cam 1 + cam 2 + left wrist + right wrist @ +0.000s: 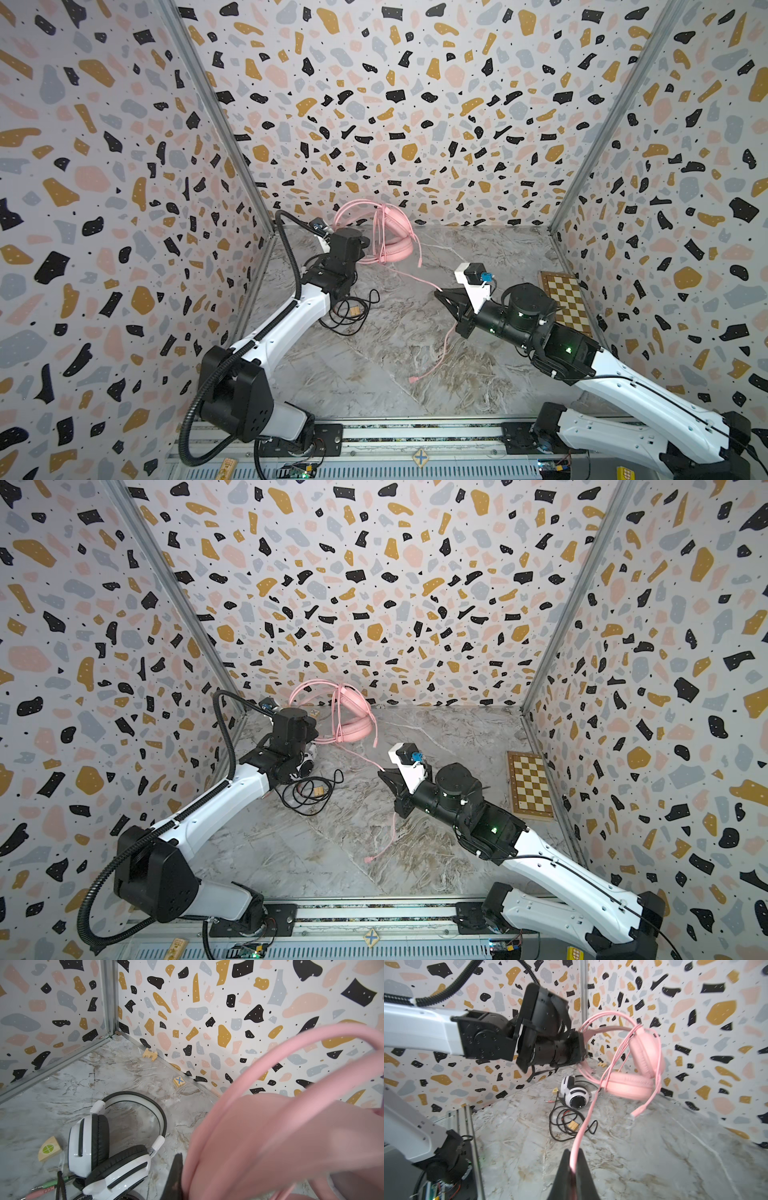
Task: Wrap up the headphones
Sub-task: 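Loop the pink cable over and around the headset with the right gripper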
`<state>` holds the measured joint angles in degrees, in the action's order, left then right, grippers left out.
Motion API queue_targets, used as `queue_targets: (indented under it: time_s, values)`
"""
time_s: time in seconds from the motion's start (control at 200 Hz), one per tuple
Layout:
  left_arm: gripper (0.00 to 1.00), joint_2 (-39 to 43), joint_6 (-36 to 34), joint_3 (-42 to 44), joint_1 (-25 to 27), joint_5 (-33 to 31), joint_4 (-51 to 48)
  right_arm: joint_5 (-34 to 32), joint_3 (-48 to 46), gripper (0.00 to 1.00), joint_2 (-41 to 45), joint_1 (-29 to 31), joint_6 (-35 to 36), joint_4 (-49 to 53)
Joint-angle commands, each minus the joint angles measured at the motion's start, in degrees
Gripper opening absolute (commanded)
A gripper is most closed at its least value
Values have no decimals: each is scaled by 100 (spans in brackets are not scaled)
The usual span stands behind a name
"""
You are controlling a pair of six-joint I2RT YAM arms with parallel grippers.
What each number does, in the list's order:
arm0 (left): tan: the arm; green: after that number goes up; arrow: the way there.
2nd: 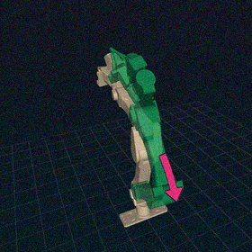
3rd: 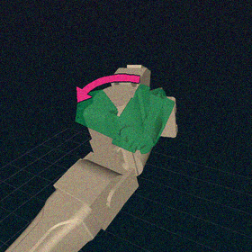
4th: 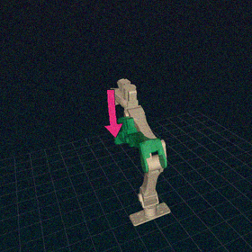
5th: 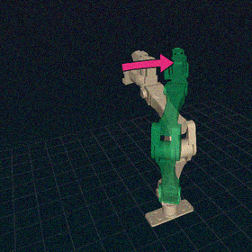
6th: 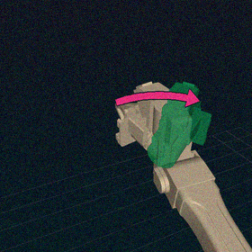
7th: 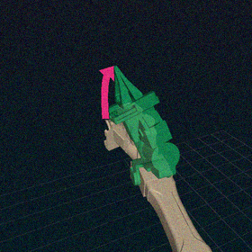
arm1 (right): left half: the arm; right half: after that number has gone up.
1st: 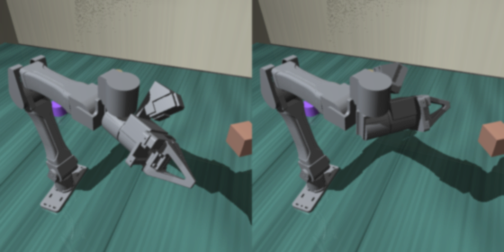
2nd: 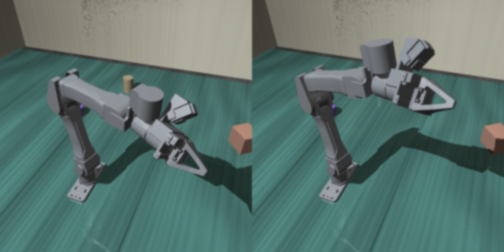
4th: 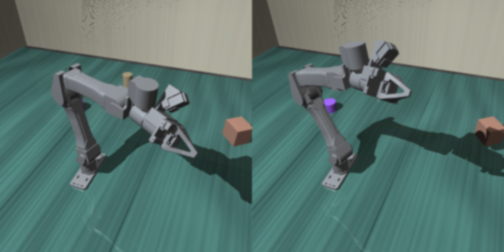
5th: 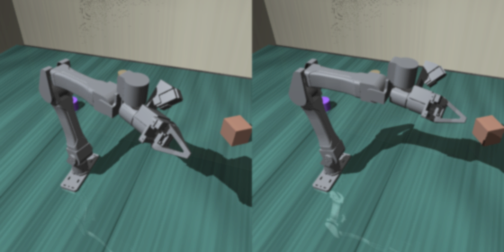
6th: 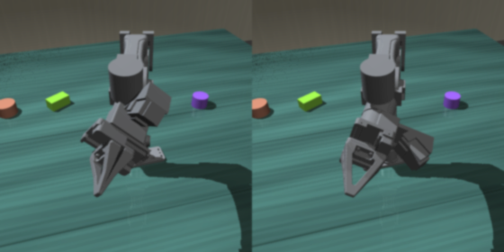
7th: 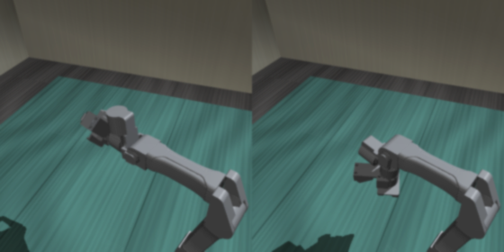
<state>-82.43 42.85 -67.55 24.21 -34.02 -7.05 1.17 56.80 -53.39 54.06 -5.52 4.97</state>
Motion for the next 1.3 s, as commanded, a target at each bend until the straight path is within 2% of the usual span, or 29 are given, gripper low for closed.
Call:
queue_targets:
  time_s: [0.0, 0.11, 0.21, 0.405, 0.466, 0.616, 0.771, 0.896, 1.081, 1.196, 1.291]
  values:
    - [0, 97, -390, 121, 141, -720, 529, -592, 498, 1, 134, 15, 488, 26]
    - [0, 128, -824, 262, 399, -650, 480, -1009, 822, 2, -14, 3, 860, 22]
    - [0, 258, -1349, 394, 586, -307, 405, -1388, 1055, 2, -165, -43, 1217, -43]
    - [0, 906, -2407, 922, 629, 1239, 419, -1776, 1308, 3, -419, -415, 1858, -340]
    - [0, 1152, -2680, 1094, 629, 1874, 473, -1624, 1356, 3, -496, -687, 1884, -403]
    - [0, 1640, -2874, 1459, 629, 3274, 589, -706, 1337, 4, -628, -1615, 1440, -575]
    - [0, 1992, -2819, 1602, 631, 4220, 608, -90, 1287, 5, -888, -2200, 1194, -729]
    - [0, 2198, -2534, 1672, 625, 4704, 871, 301, 1149, 6, -1045, -2462, 982, -773]
    - [0, 2269, -1640, 1830, 575, 5071, 1725, 735, 468, 8, -981, -2626, 517, -1210]
    - [0, 2131, -1115, 1869, 542, 5424, 2300, 1013, -26, 13, -949, -2672, 223, -1460]
    - [0, 2040, -916, 1842, 533, 5535, 2396, 1259, -417, 18, -899, -2673, -14, -1760]
